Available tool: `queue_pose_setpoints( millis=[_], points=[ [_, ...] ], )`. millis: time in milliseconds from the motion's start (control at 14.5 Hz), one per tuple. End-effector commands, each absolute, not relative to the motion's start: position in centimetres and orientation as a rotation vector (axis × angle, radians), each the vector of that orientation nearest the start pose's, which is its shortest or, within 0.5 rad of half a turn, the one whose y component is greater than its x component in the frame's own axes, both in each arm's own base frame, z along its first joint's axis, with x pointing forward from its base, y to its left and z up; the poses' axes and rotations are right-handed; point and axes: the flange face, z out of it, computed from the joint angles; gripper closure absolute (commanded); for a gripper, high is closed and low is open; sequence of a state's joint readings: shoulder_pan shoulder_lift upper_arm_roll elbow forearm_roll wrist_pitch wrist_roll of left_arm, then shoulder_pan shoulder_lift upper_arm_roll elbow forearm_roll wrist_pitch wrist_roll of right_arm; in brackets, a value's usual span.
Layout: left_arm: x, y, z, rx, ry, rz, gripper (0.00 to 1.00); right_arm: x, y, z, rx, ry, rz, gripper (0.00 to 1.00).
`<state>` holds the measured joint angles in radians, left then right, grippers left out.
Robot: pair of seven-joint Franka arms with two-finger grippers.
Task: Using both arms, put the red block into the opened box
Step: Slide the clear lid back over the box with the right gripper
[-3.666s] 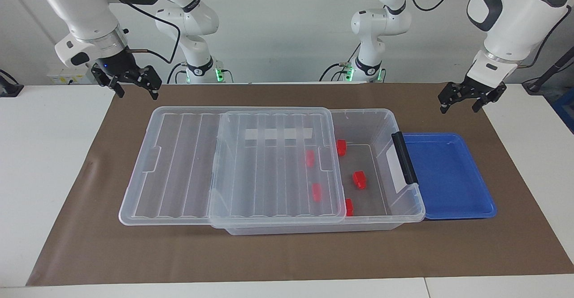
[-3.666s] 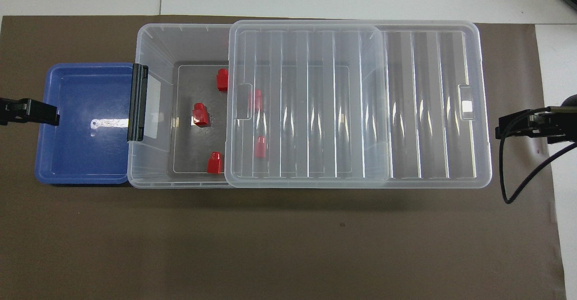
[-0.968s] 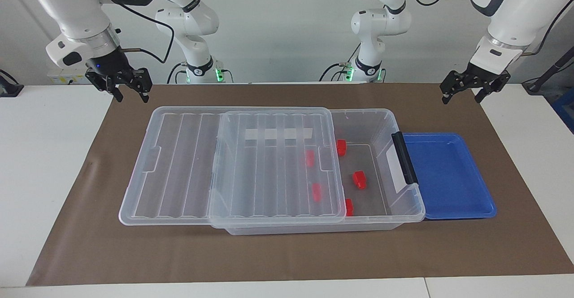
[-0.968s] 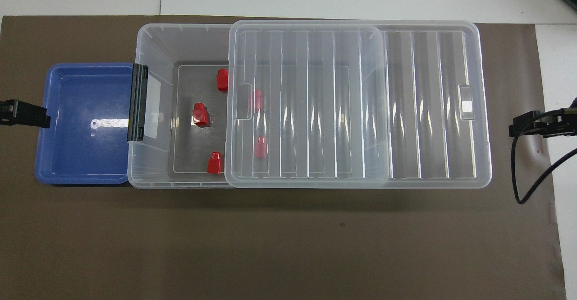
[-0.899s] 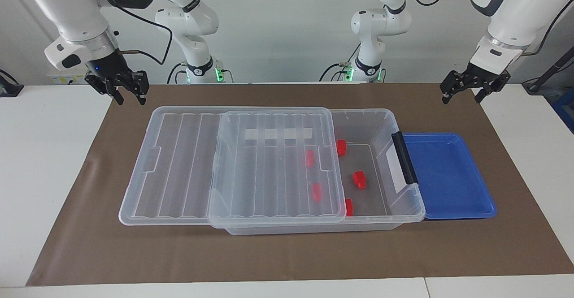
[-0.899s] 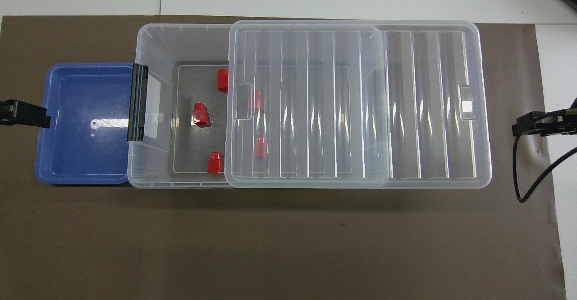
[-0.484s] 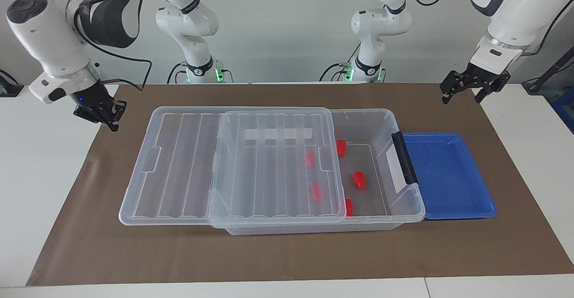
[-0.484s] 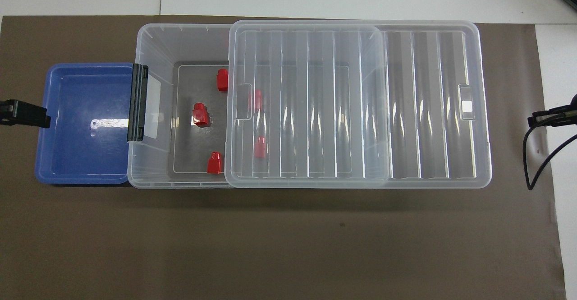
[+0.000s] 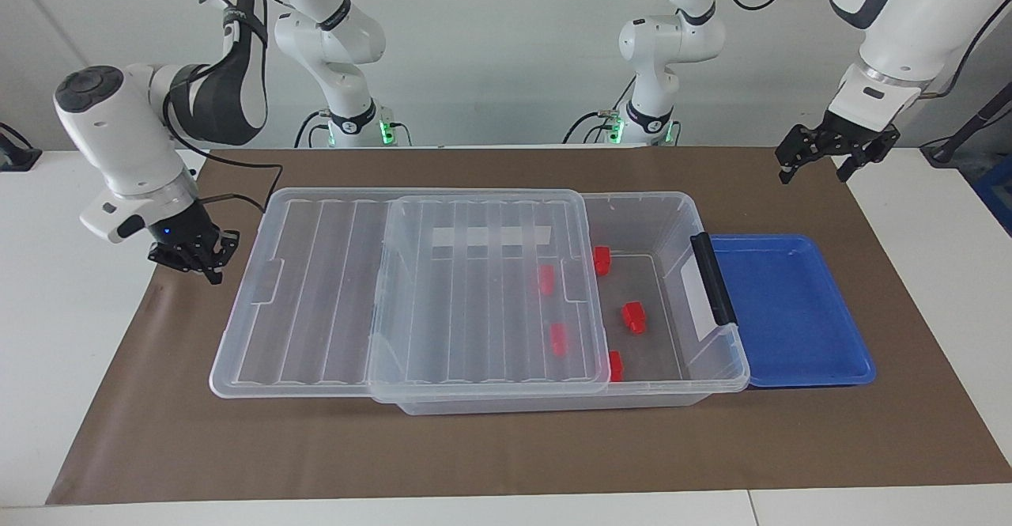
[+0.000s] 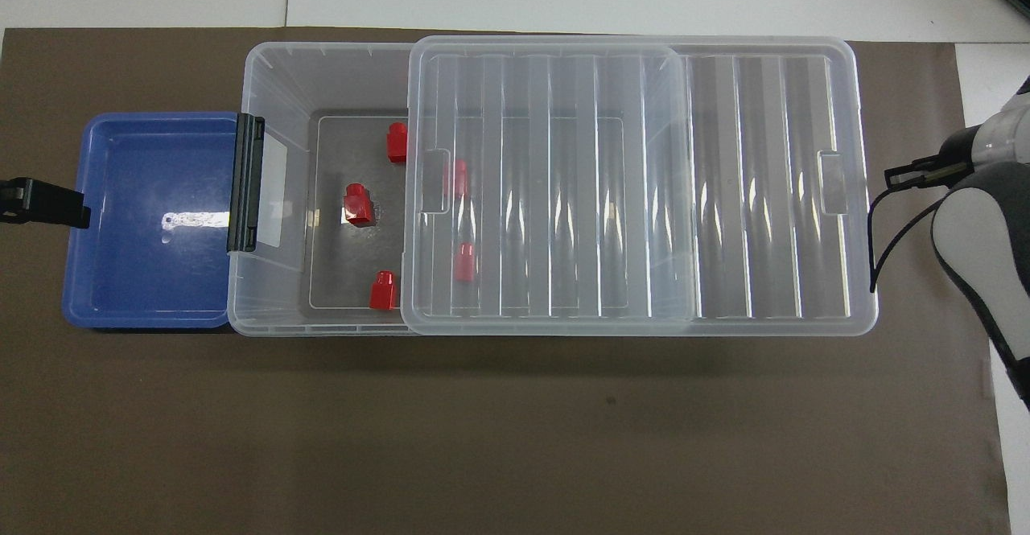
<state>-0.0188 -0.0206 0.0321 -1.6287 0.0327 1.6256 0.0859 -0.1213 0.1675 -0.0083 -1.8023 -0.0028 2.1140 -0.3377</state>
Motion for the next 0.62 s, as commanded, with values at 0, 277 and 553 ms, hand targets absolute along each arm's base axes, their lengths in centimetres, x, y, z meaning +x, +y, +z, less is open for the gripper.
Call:
queue_pose_setpoints(
  millis=[0,277,553],
  points=[
    [55.0,1.1,61.7,-3.12,0.128,-0.022,0.0,62.8,-6.9,45.5,-3.111,-0.363,-0.276,1.0],
    [55.0,1.1,61.7,-3.12,0.128,-0.022,0.0,63.3,-3.7,45.3,-3.081,-0.405,-0.302,1.0],
    [55.0,1.0,61.7,-3.12,0.13,-0.022,0.0,63.3,-1.3,45.3,-3.067,-0.458,-0.287,1.0]
  ],
)
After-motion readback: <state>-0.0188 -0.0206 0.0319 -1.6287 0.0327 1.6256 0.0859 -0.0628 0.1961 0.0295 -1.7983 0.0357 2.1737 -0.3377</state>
